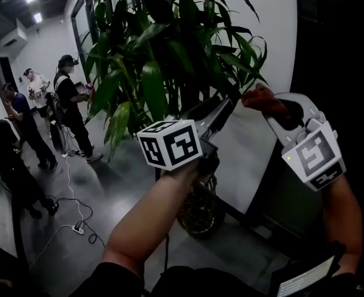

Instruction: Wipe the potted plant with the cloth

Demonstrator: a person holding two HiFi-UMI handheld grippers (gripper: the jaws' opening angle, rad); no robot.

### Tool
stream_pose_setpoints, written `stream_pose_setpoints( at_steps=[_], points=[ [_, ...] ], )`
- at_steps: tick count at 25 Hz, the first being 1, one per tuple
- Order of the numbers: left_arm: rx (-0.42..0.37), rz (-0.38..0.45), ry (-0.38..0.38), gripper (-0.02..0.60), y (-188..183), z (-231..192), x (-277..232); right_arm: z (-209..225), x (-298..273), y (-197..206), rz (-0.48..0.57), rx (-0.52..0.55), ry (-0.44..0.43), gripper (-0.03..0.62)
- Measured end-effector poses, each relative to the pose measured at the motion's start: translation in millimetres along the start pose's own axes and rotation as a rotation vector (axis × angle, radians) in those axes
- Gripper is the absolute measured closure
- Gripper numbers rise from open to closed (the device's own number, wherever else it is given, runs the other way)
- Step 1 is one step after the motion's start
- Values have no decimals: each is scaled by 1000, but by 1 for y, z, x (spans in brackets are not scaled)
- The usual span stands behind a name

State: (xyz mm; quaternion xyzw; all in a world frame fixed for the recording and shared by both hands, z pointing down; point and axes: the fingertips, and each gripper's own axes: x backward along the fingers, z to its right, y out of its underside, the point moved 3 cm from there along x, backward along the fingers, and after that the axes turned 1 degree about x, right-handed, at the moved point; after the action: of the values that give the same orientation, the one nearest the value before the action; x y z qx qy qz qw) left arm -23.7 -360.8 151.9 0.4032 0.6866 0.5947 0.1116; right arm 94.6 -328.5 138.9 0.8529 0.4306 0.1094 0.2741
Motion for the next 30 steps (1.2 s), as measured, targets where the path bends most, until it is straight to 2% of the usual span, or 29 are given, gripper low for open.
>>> stream_pose_setpoints(
  at_steps=[5,7,8,11,14,17,22,24,27,30],
  points=[
    [6,24,53,446,-18,-8,-11,20,-12,-25,32,21,39,530],
    [23,15,88,550,-19,-11,-14,23,-20,-27,43,45,38,530],
    [28,7,106,563,-18,-11,-16,24,-25,-30,52,66,36,530],
    [32,-18,139,565,-10,-10,-14,25,-41,-53,70,159,50,530],
    [24,-26,146,565,-3,-11,-5,29,-60,-74,71,264,104,530],
    [8,-37,121,565,6,-14,4,35,-80,-92,124,276,117,530],
    [-12,-67,60,565,20,-12,14,56,-90,-120,229,219,123,530],
    [-27,-63,30,565,19,-11,16,61,-99,-123,245,201,96,530],
    [-45,-40,-43,565,15,-14,20,52,-122,-123,259,258,22,530],
    [-89,-33,-117,565,13,-12,23,38,-134,-121,246,362,-10,530]
  ],
)
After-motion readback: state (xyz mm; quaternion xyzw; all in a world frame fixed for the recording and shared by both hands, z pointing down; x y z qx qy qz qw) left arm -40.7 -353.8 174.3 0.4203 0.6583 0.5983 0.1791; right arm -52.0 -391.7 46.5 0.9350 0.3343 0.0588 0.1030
